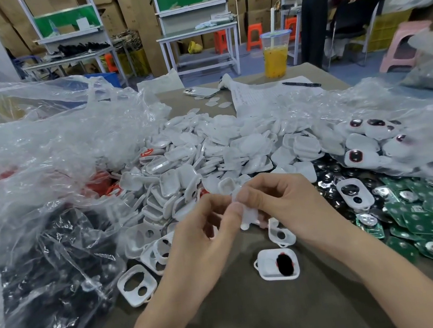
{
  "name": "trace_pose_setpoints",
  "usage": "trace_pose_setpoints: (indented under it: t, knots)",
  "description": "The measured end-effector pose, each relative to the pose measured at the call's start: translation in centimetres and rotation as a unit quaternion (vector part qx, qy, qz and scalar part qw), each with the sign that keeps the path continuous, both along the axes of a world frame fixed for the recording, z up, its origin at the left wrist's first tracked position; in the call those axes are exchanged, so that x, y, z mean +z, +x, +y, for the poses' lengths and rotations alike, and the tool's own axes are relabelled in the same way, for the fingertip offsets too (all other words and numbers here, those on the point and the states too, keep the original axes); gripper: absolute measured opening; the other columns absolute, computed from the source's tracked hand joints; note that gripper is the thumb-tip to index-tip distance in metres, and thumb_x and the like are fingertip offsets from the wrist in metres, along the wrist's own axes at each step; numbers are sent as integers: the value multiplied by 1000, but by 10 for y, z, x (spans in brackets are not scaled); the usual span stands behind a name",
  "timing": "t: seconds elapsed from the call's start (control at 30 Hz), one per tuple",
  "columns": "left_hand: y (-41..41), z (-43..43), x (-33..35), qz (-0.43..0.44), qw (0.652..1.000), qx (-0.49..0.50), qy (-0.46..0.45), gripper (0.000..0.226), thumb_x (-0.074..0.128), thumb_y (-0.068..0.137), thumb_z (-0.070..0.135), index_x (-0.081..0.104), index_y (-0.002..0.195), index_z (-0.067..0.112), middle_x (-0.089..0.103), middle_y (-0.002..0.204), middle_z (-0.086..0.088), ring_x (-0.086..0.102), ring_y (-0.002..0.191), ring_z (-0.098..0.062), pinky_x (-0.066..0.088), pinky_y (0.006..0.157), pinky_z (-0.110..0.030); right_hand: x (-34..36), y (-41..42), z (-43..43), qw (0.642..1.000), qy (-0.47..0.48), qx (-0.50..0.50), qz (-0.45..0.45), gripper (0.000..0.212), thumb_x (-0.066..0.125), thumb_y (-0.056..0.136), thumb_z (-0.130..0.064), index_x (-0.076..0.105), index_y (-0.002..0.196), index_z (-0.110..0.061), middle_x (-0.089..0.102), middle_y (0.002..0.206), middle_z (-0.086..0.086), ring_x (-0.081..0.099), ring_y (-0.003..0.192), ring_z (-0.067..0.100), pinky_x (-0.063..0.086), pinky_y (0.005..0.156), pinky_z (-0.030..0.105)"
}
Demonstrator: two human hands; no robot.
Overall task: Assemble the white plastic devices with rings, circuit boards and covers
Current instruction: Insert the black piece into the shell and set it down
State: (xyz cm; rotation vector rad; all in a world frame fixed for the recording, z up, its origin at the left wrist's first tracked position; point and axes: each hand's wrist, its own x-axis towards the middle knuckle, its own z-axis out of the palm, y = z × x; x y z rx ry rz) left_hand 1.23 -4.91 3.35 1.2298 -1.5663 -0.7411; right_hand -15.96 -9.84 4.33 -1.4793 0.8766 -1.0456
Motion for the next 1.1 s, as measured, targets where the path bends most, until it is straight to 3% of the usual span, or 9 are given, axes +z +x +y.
trace_pose_setpoints:
  t: [0.07, 0.2, 0.27, 0.37, 0.57, 0.7, 0.87, 1.0, 1.1]
  knots:
    - [0, -1, 3, 45, 999, 7, -5, 16, 66, 90, 53, 67, 101, 41, 70, 87, 10, 61, 72, -5, 49, 65, -16, 1, -2, 0, 1000, -20, 3, 7, 28, 78, 72, -50, 79, 88, -27, 62, 74, 26, 49, 54, 15, 39, 56, 38]
    - [-1, 0, 4, 82, 996, -29, 27, 26, 70, 85, 48, 67, 111, 49, 67, 89, 13, 66, 82, -18, 56, 73, -28, 1, -5, -3, 999, -29, 26, -8, 36, 77, 73, -46, 71, 108, -37, 64, 68, -6, 50, 53, 11, 42, 50, 25]
    - [-4, -1, 3, 68, 997, -18, 18, 16, 68, 91, 43, 69, 107, 46, 72, 94, 10, 67, 85, -17, 55, 78, -30, 0, -6, -5, 999, -23, 46, 1, 46, 78, 75, -49, 64, 118, -40, 67, 73, -8, 56, 56, 10, 46, 53, 24]
    - [-2, -3, 2, 87, 996, 10, 3, 12, 66, 98, 27, 69, 95, 39, 73, 84, 6, 66, 77, -19, 54, 70, -27, -2, -4, -5, 997, -14, 65, 28, 44, 81, 80, -43, 64, 121, -43, 70, 89, -4, 62, 67, 17, 52, 62, 38]
    - [1, -5, 2, 87, 996, 14, 25, 13, 66, 97, 30, 67, 84, 34, 70, 74, 8, 58, 64, -4, 47, 58, -14, -3, -8, -8, 999, -24, 32, 22, 42, 74, 87, -30, 61, 124, -46, 74, 98, -3, 74, 85, 24, 57, 81, 63]
    - [0, -3, 1, 99, 995, 12, 29, 14, 64, 97, 29, 64, 83, 31, 64, 71, 11, 54, 63, -5, 44, 58, -13, -5, -9, -8, 999, -14, 37, 25, 41, 74, 87, -32, 62, 123, -45, 73, 98, -2, 75, 86, 22, 47, 77, 79]
    - [-2, -2, 2, 106, 994, 18, -4, 24, 62, 97, 12, 60, 82, 31, 57, 69, 14, 46, 58, -7, 41, 53, -13, 0, -8, -6, 999, -3, 43, 7, 44, 76, 85, -29, 62, 123, -45, 72, 90, -6, 75, 83, 19, 41, 77, 84]
    - [-3, -2, 1, 105, 994, 23, -9, 20, 58, 88, 22, 62, 95, 41, 59, 75, 13, 50, 64, -9, 46, 58, -16, 2, -8, -4, 999, -1, 36, 12, 45, 77, 86, -24, 62, 124, -43, 71, 86, -5, 74, 79, 18, 45, 81, 79]
    - [0, -2, -2, 93, 995, 17, -16, 28, 55, 89, 26, 61, 110, 45, 58, 80, 8, 53, 68, -14, 48, 64, -24, 4, -9, -4, 999, 17, 35, -6, 42, 76, 89, -16, 64, 124, -35, 69, 83, -2, 72, 74, 16, 62, 75, 46]
